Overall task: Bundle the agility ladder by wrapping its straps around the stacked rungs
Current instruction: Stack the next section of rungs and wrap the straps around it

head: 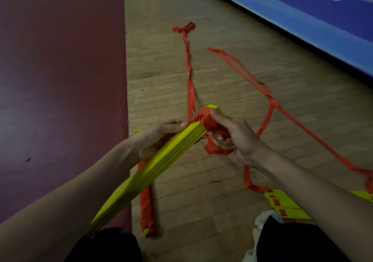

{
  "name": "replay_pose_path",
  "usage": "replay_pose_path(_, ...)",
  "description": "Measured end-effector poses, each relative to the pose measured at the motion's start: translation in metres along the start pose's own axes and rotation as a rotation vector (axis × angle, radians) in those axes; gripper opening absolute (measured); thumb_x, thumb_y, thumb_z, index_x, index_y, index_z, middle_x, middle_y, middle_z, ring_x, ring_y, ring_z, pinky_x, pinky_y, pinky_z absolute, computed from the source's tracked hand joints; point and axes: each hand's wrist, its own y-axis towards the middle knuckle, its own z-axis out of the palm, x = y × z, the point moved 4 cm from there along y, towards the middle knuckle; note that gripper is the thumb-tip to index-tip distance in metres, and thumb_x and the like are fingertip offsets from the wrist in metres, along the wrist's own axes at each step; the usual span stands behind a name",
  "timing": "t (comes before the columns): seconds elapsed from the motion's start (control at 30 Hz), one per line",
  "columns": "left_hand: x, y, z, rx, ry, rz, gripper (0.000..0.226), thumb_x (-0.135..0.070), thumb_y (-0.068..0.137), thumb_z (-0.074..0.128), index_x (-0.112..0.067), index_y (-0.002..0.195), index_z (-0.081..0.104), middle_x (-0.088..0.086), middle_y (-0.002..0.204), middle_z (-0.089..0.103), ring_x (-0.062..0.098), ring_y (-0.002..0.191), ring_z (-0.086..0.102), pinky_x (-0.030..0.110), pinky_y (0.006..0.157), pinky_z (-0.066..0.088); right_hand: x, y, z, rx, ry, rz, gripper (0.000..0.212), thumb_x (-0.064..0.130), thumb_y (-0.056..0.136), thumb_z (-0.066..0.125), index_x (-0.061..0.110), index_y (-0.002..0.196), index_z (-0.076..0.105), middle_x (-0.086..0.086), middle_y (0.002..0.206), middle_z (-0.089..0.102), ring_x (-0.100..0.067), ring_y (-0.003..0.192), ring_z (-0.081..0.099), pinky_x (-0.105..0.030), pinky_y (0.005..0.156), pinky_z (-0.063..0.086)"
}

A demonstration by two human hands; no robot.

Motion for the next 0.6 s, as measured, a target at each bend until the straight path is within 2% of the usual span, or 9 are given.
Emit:
replay_pose_path(0.07,0.003,-0.003,0.000,0.010,0.001,-0.087,0.032,-0.037,0.080,0.060,-0.012,0.093,0.074,0.010,0.086,0.069,0.017,0.064,0.065,0.024,0.055,0.053,0.000,-0.002,0.003,0.045,0.026,-0.023,0.042,0.047,0.081,0.057,0.007,0.069,0.053,0.000,0.048,0.039,-0.005,0.036,0.024,-0.015,0.034,0.017)
replay_pose_path(0.17,0.006,-0.008,0.009,0.216,-0.031,-0.234,0.055,-0.049,0.087,0.042,-0.005,0.096,0.074,0.017,0.089,0.068,0.026,0.066,0.065,0.030,0.058,0.055,0.001,-0.004,0.004,0.065,0.047,-0.043,0.039,0.046,0.079,0.055,0.012,0.062,0.048,0.001,0.046,0.039,-0.004,0.034,0.025,-0.014,0.034,0.017)
replay_pose_path(0.23,0.006,-0.011,0.010,0.301,0.017,-0.282,0.059,-0.057,0.082,0.048,-0.005,0.095,0.074,0.018,0.089,0.064,0.029,0.067,0.062,0.031,0.056,0.054,0.001,-0.004,0.004,0.078,0.033,-0.062,0.041,0.048,0.078,0.055,0.011,0.062,0.048,0.000,0.046,0.041,-0.004,0.034,0.025,-0.014,0.034,0.016)
replay_pose_path(0.3,0.003,-0.011,0.009,0.287,0.033,-0.280,0.058,-0.058,0.079,0.054,-0.005,0.090,0.071,0.017,0.081,0.057,0.026,0.059,0.054,0.027,0.049,0.049,0.000,-0.002,0.004,0.109,0.036,-0.074,0.042,0.049,0.077,0.056,0.010,0.065,0.052,-0.003,0.049,0.044,-0.006,0.035,0.027,-0.016,0.035,0.018)
replay_pose_path(0.37,0.001,-0.012,0.011,0.263,0.031,-0.271,0.056,-0.055,0.084,0.041,-0.005,0.081,0.068,0.011,0.064,0.052,0.020,0.045,0.048,0.021,0.045,0.043,-0.002,0.000,0.002,0.146,0.035,-0.069,0.043,0.050,0.078,0.057,0.006,0.077,0.058,-0.007,0.057,0.052,-0.010,0.037,0.033,-0.019,0.038,0.025)
replay_pose_path(0.43,-0.003,-0.014,0.012,0.248,0.025,-0.248,0.057,-0.053,0.085,0.036,-0.007,0.077,0.068,0.009,0.060,0.050,0.017,0.043,0.044,0.020,0.045,0.039,-0.004,0.002,-0.003,0.177,-0.039,-0.043,0.040,0.045,0.080,0.057,0.007,0.087,0.063,-0.010,0.066,0.063,-0.014,0.043,0.048,-0.024,0.044,0.039)
replay_pose_path(0.53,-0.011,-0.013,0.000,0.186,0.011,-0.171,0.055,-0.052,0.086,0.037,-0.004,0.082,0.064,0.009,0.062,0.051,0.018,0.047,0.045,0.022,0.047,0.038,-0.011,0.001,-0.010,0.204,-0.192,-0.005,0.018,0.022,0.085,0.061,0.006,0.093,0.062,-0.009,0.073,0.070,-0.018,0.055,0.064,-0.030,0.052,0.050)
replay_pose_path(0.6,-0.014,-0.012,-0.010,0.121,0.013,-0.144,0.054,-0.051,0.085,0.040,-0.002,0.086,0.061,0.010,0.064,0.052,0.019,0.051,0.046,0.024,0.049,0.039,-0.015,0.001,-0.010,0.166,-0.190,0.006,0.007,0.006,0.088,0.061,0.005,0.088,0.054,-0.012,0.072,0.071,-0.021,0.056,0.067,-0.028,0.052,0.054)
